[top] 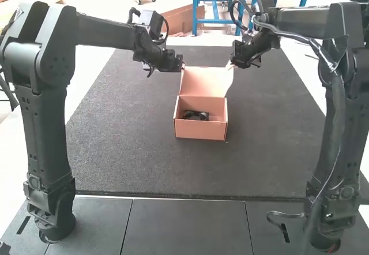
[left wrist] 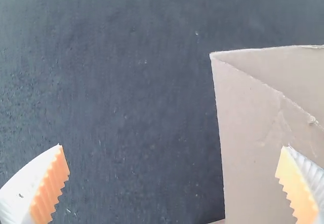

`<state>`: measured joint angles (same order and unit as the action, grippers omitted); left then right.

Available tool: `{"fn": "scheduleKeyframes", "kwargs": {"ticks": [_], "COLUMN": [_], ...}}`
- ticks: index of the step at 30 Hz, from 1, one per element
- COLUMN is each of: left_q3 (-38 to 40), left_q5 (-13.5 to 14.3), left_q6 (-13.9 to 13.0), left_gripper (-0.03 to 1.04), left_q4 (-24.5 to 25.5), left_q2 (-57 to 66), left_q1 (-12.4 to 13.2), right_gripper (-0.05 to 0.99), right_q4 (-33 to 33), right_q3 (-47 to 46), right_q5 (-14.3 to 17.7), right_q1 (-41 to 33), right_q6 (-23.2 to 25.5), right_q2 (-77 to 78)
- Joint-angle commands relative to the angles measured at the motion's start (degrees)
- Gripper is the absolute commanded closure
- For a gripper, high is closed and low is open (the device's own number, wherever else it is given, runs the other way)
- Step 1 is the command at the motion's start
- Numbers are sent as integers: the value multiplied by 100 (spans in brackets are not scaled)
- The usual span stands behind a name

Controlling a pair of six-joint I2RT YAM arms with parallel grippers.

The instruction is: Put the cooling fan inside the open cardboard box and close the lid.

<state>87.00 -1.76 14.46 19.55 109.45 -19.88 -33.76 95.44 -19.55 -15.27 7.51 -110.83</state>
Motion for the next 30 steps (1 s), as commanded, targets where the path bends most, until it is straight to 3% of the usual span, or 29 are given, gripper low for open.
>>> {"fn": "scheduleKeyframes", "kwargs": {"ticks": [1,12,17,30], "left_q3": [159,63,-69,-351], "left_q5": [-70,-70,-61,-97], "left_q6": [22,13,4,4], "left_gripper": [4,4,4,4], "left_q4": [31,154,154,216], "left_q2": [-275,-451,-565,-697], "left_q1": [-42,-34,-42,-34], "right_gripper": [94,94,94,94], "right_q4": [27,62,106,264], "right_q3": [-122,-755,-1018,-1625], "right_q5": [-75,-22,224,232], "right_q1": [-134,-284,-354,-381], "right_q6": [-48,-30,-83,-65], "right_q2": [430,870,1037,1467]}}
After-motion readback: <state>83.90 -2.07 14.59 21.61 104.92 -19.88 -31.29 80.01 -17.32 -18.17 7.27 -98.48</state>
